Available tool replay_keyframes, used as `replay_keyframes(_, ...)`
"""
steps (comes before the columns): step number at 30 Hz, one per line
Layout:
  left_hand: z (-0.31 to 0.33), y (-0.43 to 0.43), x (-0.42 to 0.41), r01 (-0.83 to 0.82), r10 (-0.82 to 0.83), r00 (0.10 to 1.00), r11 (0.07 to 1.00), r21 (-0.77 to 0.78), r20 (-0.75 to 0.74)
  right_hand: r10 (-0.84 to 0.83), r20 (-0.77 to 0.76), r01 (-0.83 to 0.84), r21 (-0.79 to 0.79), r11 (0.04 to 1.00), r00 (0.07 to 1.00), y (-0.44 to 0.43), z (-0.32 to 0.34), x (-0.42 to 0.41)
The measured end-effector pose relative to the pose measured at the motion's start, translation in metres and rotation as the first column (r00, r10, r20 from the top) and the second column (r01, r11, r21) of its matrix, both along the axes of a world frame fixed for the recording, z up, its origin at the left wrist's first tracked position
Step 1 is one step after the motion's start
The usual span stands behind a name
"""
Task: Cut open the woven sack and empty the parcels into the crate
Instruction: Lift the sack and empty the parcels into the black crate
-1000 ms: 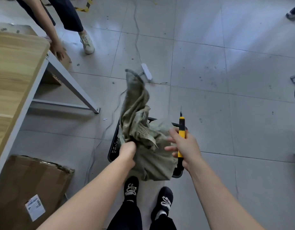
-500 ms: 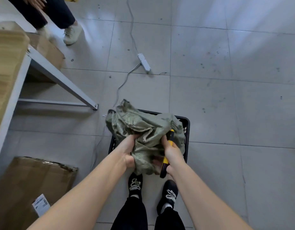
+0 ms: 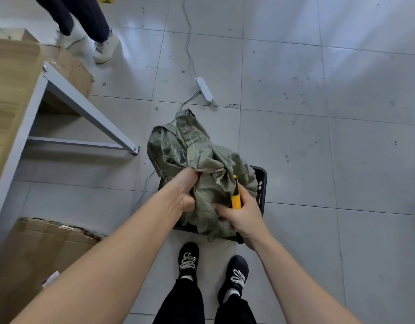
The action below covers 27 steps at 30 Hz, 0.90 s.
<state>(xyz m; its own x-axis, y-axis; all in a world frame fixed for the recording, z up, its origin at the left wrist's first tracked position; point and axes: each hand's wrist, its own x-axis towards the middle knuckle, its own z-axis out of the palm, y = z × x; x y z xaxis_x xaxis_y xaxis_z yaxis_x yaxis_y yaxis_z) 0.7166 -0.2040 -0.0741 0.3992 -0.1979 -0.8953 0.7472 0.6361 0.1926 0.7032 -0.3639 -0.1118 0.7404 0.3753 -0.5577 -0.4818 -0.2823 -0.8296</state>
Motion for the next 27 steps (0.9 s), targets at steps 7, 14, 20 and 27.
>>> replay_keyframes(7,0.012,0.02,0.014,0.038,-0.033,0.971,0.999,-0.016,0.236,-0.353,-0.071,0.338,-0.168,0.926,0.933,-0.013,0.008,0.025)
replay_keyframes(14,0.007,0.056,0.004,0.516,-0.785,0.616,0.463,0.721,0.064,-0.625,-0.043,0.622,-0.066,0.78,0.779,-0.048,0.035,0.057)
replay_keyframes(20,-0.015,0.059,-0.016,0.501,-0.721,0.658,0.204,0.841,-0.218,-0.622,-0.057,0.619,-0.051,0.783,0.781,-0.056,0.038,0.055)
replay_keyframes(27,0.011,-0.004,-0.013,0.128,-0.469,0.86,0.58,0.804,0.201,-0.366,-0.122,0.378,0.105,0.92,0.923,-0.028,0.053,0.032)
